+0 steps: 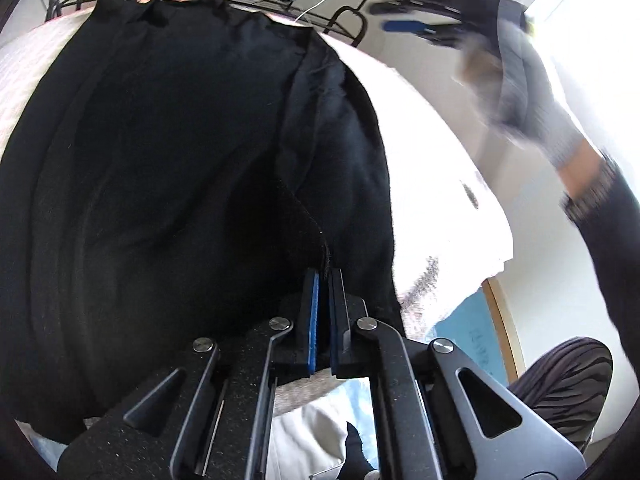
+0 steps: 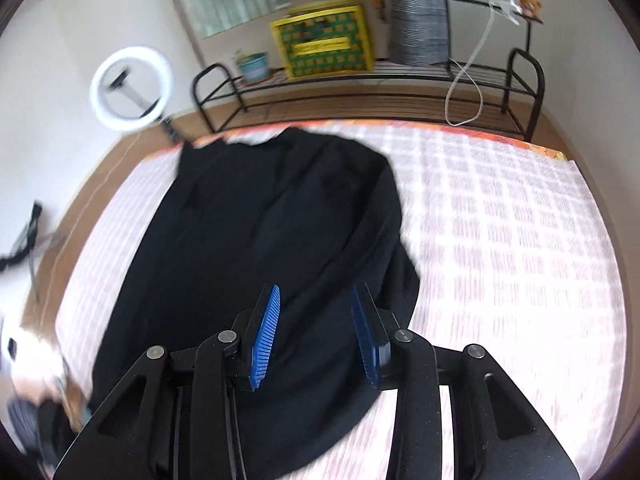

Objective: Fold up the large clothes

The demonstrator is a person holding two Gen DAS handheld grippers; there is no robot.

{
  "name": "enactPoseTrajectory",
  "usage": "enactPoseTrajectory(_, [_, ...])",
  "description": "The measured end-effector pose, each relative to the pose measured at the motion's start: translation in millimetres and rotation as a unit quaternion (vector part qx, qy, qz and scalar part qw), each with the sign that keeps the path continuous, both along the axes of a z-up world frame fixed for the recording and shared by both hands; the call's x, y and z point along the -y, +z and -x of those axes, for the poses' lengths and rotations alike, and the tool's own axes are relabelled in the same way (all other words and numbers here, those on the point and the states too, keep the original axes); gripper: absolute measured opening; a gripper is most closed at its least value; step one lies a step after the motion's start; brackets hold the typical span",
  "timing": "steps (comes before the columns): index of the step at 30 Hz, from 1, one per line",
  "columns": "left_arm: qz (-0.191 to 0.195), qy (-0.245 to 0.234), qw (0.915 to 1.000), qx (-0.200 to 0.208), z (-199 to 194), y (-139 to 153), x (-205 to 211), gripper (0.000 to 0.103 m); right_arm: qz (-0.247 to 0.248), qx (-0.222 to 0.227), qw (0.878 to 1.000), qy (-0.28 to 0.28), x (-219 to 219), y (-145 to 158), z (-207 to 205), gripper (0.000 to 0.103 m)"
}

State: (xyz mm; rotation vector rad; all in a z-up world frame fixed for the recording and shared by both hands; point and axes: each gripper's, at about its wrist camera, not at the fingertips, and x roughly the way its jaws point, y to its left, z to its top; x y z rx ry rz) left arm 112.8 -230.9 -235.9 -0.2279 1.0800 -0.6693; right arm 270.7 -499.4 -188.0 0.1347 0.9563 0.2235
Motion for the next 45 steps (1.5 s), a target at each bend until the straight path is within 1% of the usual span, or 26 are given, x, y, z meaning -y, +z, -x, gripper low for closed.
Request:
enactPoseTrajectory(3, [-0.001,-0.004,1.0000,0.004,-0.5,3.7,2.9,0.001,0.005,0.003,1.000,-0.018,8.0,-6.8,-43.5,0.036])
enactPoseTrajectory(6, [0.010,-0.002,0.9999,-0.005,-3.7,4.4,4.2,0.001,0.018,-0.007,1.000,-0.017,8.3,-17.7,-81.5,0.043])
enactPoseTrajectory(9, [0.020,-0.002,0.9997,-0.011,-5.9,5.8,4.3,0.001,0.040,-0.013,0.999,-0.024,8.2,-30.3,-109.8,0.043])
enactPoseTrajectory(11, [0.030,-0.003,0.9995,-0.013,-6.8,8.3,5.3,0.001,0.051,-0.019,0.998,-0.031,6.4,-40.0,-123.7,0.043])
enactPoseTrajectory(14, [0.035,-0.005,0.9993,-0.012,-6.7,12.3,5.6,0.001,0.073,-0.036,0.996,-0.047,4.4,-56.1,-144.1,0.043])
enactPoseTrajectory(17, [0.038,-0.009,0.9992,-0.009,-6.2,15.1,5.5,0.001,0.088,-0.041,0.993,-0.061,4.9,-66.9,-158.0,0.042])
enactPoseTrajectory(18, [0.038,-0.013,0.9992,-0.007,-5.3,15.6,6.1,0.001,0.090,-0.045,0.993,-0.067,5.9,-70.4,-162.6,0.032])
enactPoseTrajectory(19, [0.037,-0.016,0.9992,-0.006,-4.2,15.6,5.5,0.001,0.092,-0.049,0.992,-0.073,6.8,-73.8,-166.3,0.009])
enactPoseTrajectory(20, [0.037,-0.018,0.9992,-0.005,-2.7,15.4,4.5,0.001,0.094,-0.055,0.991,-0.075,7.1,-76.8,-169.5,0.001])
enactPoseTrajectory(21, [0.036,-0.020,0.9991,-0.005,-2.1,15.5,4.7,0.001,0.098,-0.064,0.990,-0.075,6.7,-80.0,-172.0,0.002])
enactPoseTrajectory(23, [0.037,-0.023,0.9990,-0.004,-0.2,15.5,3.1,0.001,0.109,-0.057,0.989,-0.076,4.5,-76.9,-170.7,0.002])
enactPoseTrajectory(24, [0.039,-0.023,0.9990,-0.003,1.6,16.5,2.2,0.001,0.107,-0.049,0.990,-0.074,3.2,-71.6,-167.8,0.001])
enactPoseTrajectory(29, [0.040,-0.014,0.9991,0.002,4.4,19.7,-7.9,0.000,0.105,-0.004,0.992,-0.064,-5.3,-32.2,-154.0,0.001])
enactPoseTrajectory(31, [0.045,-0.012,0.9989,0.003,6.5,23.4,-9.7,0.000,0.114,0.008,0.992,-0.060,-12.0,-18.9,-150.4,0.001])
enactPoseTrajectory(33, [0.043,-0.017,0.9989,0.007,10.7,26.0,-9.2,0.000,0.111,0.017,0.992,-0.056,-20.0,-9.5,-148.9,0.001])
enactPoseTrajectory(34, [0.041,-0.020,0.9989,0.010,13.1,26.6,-8.9,0.000,0.109,0.022,0.992,-0.052,-26.4,-6.0,-149.1,0.001])
enactPoseTrajectory(35, [0.030,-0.024,0.9991,0.018,15.4,27.0,-7.4,0.001,0.110,0.026,0.992,-0.047,-33.1,-3.9,-149.0,0.001])
enactPoseTrajectory(37, [0.001,-0.014,0.9998,0.016,12.5,21.6,-5.4,0.001,0.129,0.030,0.991,-0.033,-50.8,-4.3,-151.2,0.001])
enactPoseTrajectory(39, [0.008,0.008,0.9999,0.005,5.9,14.4,-13.0,0.001,0.154,0.032,0.987,-0.023,-61.8,-8.2,-154.1,0.001])
enactPoseTrajectory(40, [0.005,0.018,0.9998,0.004,3.6,12.3,-16.4,0.001,0.159,0.032,0.987,-0.020,-65.2,-10.3,-155.1,0.001])
enactPoseTrajectory(42, [-0.005,0.033,0.9994,-0.002,-1.8,6.0,-22.2,0.005,0.158,0.033,0.987,-0.019,-68.1,-12.2,-156.2,0.001])
enactPoseTrajectory(43, [-0.004,0.037,0.9993,-0.006,-3.6,3.6,-24.0,0.014,0.158,0.034,0.987,-0.020,-67.8,-12.5,-156.2,0.001])
enactPoseTrajectory(44, [-0.004,0.040,0.9991,-0.010,-5.6,0.7,-24.8,0.025,0.156,0.034,0.987,-0.019,-67.4,-12.5,-156.7,0.001])
enactPoseTrajectory(45, [-0.001,0.041,0.9990,-0.015,-6.7,-1.7,-24.3,0.031,0.154,0.033,0.987,-0.019,-67.0,-12.8,-157.4,0.001])
